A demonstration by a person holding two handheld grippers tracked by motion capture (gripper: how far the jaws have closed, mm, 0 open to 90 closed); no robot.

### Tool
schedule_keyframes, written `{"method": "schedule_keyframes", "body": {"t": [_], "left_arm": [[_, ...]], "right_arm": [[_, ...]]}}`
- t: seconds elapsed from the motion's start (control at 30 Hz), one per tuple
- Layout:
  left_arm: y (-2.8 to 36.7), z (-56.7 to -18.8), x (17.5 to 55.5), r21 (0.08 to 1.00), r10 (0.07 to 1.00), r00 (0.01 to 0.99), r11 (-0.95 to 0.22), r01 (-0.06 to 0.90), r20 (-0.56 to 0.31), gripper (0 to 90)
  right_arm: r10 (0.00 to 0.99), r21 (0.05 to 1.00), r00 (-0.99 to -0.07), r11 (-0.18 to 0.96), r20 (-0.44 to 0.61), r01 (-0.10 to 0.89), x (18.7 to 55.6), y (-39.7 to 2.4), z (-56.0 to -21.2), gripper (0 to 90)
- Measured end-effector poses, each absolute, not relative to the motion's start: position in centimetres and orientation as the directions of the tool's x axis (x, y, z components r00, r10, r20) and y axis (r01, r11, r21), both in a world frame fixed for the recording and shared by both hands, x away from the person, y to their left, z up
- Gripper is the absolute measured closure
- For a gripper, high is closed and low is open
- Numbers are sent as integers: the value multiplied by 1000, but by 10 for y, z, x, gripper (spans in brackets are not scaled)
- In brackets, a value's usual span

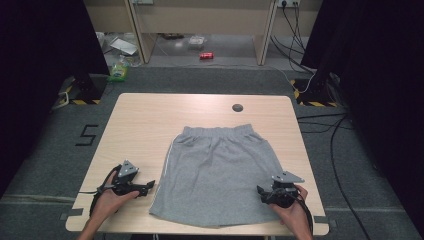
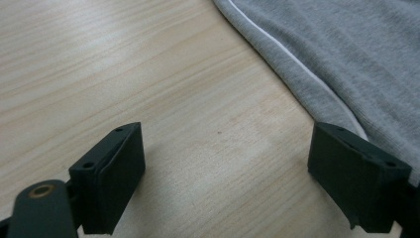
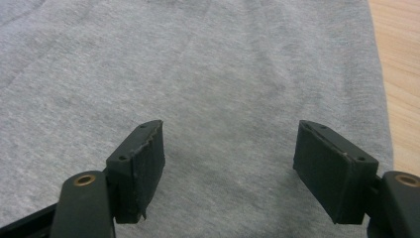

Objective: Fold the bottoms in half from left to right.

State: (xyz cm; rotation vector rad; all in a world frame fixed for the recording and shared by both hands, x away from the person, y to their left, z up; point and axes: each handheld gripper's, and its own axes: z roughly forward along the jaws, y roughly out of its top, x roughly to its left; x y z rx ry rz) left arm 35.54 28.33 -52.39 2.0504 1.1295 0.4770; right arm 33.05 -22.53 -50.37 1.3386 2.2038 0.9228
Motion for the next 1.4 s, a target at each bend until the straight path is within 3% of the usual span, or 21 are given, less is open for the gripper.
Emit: {"method": "schedule_keyframes", "body": {"t": [0.37,0.57,1.23,1.4], "left_arm": [[284,-524,357,750,844,536,-336,569,-30,145],[284,-523,357,758,842,539,-329,563,-35,192],[277,-512,384,805,840,518,-190,562,-162,244],[270,-510,396,804,840,519,-195,562,-159,250]], "right_arm": [[885,714,-465,328,-3,619,331,-224,-504,285],[880,712,-474,337,-6,616,330,-223,-504,286],[878,718,-478,344,-19,605,330,-222,-503,286],[876,718,-481,345,-16,605,330,-221,-503,286]]}}
